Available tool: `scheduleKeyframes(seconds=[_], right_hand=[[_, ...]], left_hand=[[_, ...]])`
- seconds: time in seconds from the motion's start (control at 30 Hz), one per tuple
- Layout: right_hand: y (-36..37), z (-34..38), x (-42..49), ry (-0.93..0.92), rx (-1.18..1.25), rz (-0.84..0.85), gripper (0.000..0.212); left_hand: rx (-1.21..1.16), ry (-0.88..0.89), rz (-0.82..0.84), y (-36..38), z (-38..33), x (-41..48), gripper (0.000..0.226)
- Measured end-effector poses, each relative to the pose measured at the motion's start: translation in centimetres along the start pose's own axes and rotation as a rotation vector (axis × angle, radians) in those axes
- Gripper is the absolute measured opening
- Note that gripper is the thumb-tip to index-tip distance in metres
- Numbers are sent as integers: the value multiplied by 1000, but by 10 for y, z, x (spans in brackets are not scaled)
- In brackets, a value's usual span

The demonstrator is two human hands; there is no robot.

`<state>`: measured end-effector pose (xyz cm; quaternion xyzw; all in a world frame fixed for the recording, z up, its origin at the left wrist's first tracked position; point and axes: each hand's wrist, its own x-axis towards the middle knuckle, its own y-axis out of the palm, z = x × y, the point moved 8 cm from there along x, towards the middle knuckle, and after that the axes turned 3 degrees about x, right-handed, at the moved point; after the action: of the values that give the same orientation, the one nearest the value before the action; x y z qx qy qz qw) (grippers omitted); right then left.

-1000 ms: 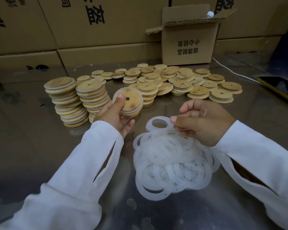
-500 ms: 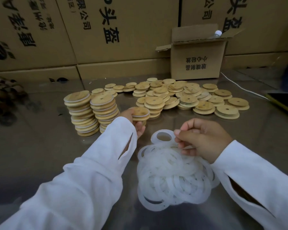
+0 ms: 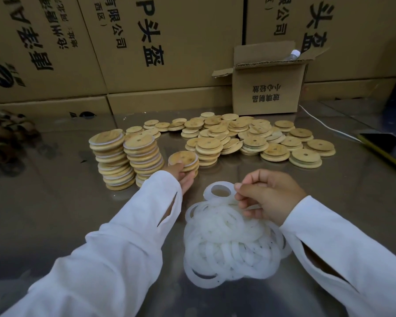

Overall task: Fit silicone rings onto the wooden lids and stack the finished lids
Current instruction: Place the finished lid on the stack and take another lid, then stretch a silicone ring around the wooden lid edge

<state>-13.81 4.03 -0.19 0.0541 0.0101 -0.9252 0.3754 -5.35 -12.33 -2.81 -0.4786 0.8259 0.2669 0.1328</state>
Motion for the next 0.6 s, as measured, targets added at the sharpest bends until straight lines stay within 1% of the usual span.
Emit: scheduleKeyframes(seconds=[0.03, 0.17, 0.27, 0.3, 0.37, 0.4, 0.47, 0.53, 0.6], right_hand=[[0, 0, 0, -1, -3, 0, 16], [-1, -1, 3, -5, -19, -8, 16], [-2, -3, 4, 4, -33, -10, 16], [-3, -4, 4, 7, -37, -11, 15], [-5, -4, 5, 15, -37, -14, 15], [-7, -4, 5, 15, -39, -23, 14], [-10, -1, 8, -8, -45, -52, 15], [-8, 5, 14, -65, -91, -76, 15], [0, 16, 27, -124, -162, -85, 15]], left_hand=[[32, -2, -6, -2, 3, 2, 19], [87, 8, -51, -8, 3, 9, 22], [75, 12, -74, -10, 2, 9, 26], [75, 35, -89, -9, 3, 7, 28], [92, 150, -94, -8, 3, 0, 25], [114, 222, -64, -5, 4, -4, 21], [195, 334, 63, 5, 6, -17, 13], [310, 408, 186, 12, 10, -27, 17], [376, 459, 238, 16, 11, -32, 20]])
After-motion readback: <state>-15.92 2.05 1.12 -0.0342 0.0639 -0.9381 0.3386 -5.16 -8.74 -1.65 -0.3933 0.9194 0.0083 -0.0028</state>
